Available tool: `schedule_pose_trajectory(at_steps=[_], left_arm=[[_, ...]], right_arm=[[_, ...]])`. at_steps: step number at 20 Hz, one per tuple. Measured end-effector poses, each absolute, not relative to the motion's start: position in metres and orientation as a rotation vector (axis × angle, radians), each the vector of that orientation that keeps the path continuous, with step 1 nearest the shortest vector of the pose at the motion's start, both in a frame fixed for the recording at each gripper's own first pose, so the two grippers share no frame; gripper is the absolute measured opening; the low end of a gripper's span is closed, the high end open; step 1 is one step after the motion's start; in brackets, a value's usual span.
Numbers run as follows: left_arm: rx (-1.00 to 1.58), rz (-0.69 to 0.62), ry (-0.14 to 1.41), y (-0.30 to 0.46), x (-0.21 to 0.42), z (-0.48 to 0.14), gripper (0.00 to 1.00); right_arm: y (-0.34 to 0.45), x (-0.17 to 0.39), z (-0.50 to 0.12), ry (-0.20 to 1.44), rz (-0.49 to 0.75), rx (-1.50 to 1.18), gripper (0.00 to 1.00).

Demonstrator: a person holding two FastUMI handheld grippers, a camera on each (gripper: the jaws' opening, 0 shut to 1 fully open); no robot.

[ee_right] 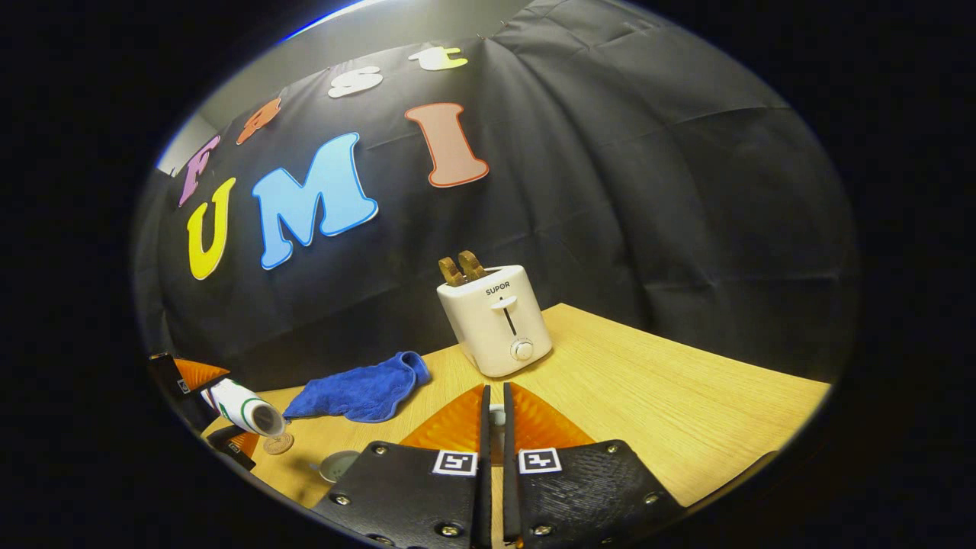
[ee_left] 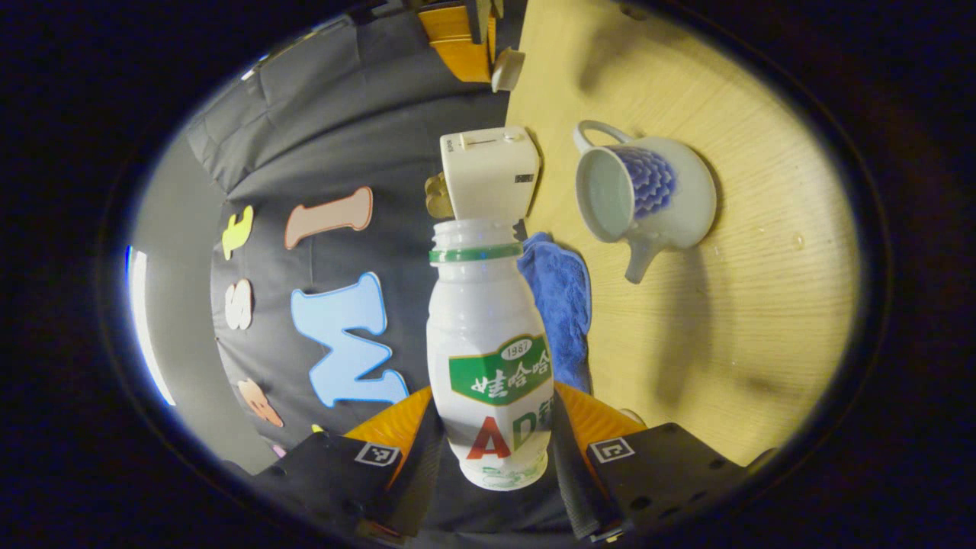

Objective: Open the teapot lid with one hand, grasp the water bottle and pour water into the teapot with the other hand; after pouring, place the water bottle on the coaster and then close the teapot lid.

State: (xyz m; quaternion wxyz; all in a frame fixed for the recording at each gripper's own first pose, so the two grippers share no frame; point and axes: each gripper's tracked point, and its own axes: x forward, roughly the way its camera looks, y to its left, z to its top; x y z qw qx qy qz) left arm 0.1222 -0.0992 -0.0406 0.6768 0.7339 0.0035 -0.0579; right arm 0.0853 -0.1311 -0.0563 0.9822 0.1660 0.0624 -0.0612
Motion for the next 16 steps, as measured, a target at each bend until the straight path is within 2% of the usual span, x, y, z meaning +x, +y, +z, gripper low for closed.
schedule_pose_trajectory(at_steps=[1,3,4,8,9,16], left_arm=[[1.614,-0.128,0.014,-0.095,0.121,-0.041,0.76],[1.53,-0.131,0.026,-0.088,0.119,-0.04,0.79],[1.482,-0.133,0.034,-0.085,0.118,-0.039,0.76],[1.324,-0.124,0.063,-0.067,0.116,-0.039,0.75],[1.289,-0.114,0.063,-0.062,0.114,-0.038,0.82],[0.955,-0.089,0.117,-0.03,0.111,-0.038,0.82]], right_arm=[[-0.13,0.085,-0.057,0.128,-0.122,0.327,0.06],[-0.127,0.087,-0.058,0.132,-0.114,0.314,0.06],[-0.124,0.086,-0.057,0.133,-0.107,0.307,0.06],[-0.106,0.086,-0.052,0.122,-0.046,0.284,0.06],[-0.101,0.086,-0.051,0.118,-0.027,0.281,0.06],[-0.057,0.082,-0.036,0.073,0.11,0.21,0.06]])
